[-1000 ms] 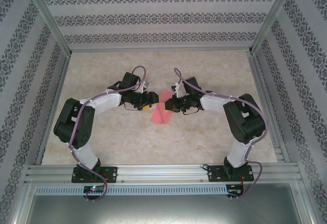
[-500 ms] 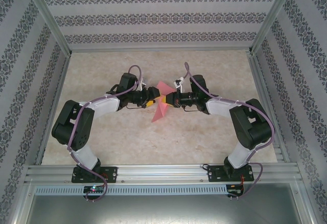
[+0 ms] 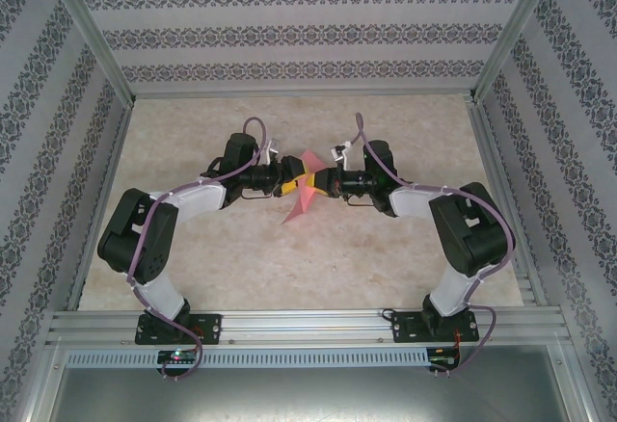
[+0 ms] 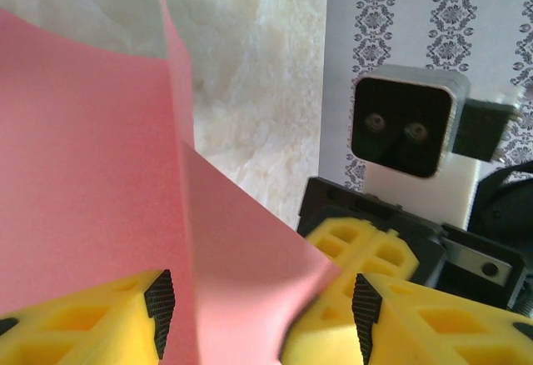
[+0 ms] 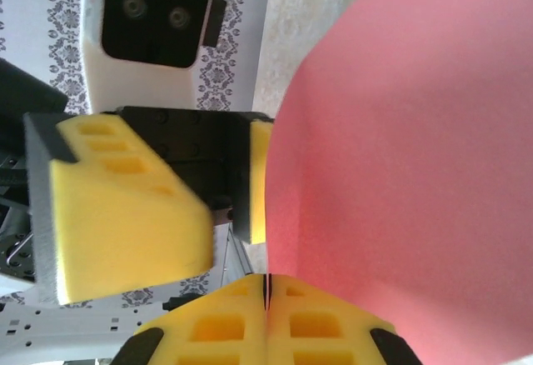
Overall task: Fold a paper plane with a square sheet of paper (pick it up from the middle)
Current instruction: Turn over the paper at the center of the table.
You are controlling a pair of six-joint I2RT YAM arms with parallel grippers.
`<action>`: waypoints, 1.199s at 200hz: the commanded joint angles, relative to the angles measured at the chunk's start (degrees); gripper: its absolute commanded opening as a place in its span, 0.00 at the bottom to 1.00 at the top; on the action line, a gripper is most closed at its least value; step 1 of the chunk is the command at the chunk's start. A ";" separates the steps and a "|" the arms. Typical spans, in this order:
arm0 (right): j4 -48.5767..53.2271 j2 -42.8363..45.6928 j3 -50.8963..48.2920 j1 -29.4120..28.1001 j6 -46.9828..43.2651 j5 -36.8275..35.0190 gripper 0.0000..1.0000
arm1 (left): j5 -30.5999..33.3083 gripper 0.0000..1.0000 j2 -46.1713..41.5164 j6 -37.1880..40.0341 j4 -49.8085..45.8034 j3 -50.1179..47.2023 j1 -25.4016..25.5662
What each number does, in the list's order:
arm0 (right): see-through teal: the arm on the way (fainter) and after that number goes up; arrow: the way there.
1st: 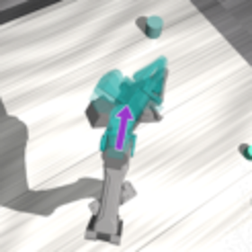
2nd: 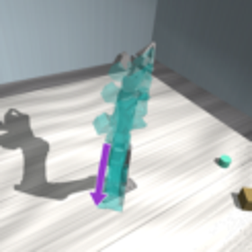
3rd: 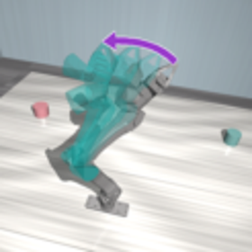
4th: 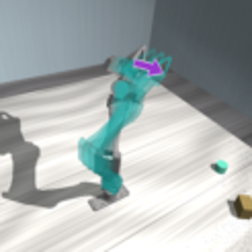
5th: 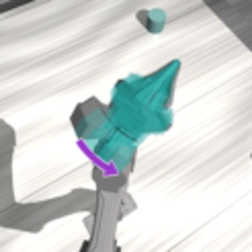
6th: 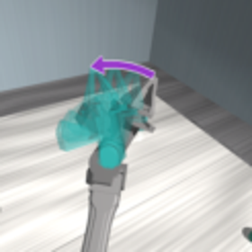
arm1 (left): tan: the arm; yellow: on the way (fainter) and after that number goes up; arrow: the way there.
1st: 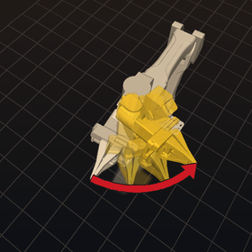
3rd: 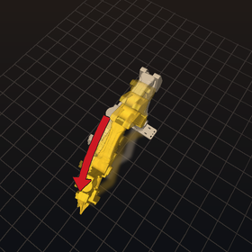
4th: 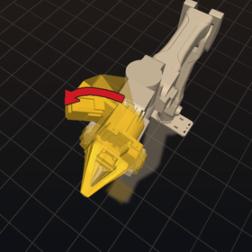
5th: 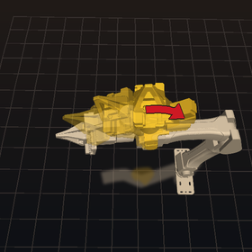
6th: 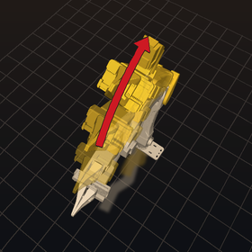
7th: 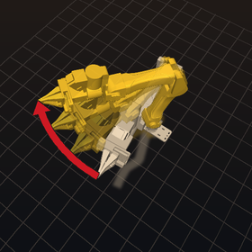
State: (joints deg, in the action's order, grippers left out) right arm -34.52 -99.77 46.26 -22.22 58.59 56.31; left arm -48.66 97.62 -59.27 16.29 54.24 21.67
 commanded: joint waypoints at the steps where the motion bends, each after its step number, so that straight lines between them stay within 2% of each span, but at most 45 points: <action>1: -4.48 -2.02 -0.96 0.79 1.59 1.00 0.02 | -2.19 0.61 -0.59 -0.28 2.09 1.53 -0.14; 53: -5.76 -4.40 -0.78 1.12 2.66 0.81 0.02 | -3.80 0.58 0.16 0.64 1.03 1.84 -0.13; 93: -7.04 -4.82 -1.01 1.15 3.38 0.96 0.03 | -3.57 0.54 0.77 3.72 -3.60 2.75 -0.14; 168: -6.96 -4.13 -1.24 1.34 3.73 1.08 0.07 | -2.41 0.27 1.69 8.71 -10.60 4.55 -0.10; 240: -5.38 -2.86 -1.44 1.53 2.94 1.00 0.12 | -1.33 0.12 1.87 10.66 -13.55 5.00 -0.12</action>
State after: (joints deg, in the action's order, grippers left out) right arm -39.24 -103.79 45.56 -21.47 62.28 56.49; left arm -50.43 98.74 -50.48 4.47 57.60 21.67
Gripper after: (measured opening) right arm 0.107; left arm 0.140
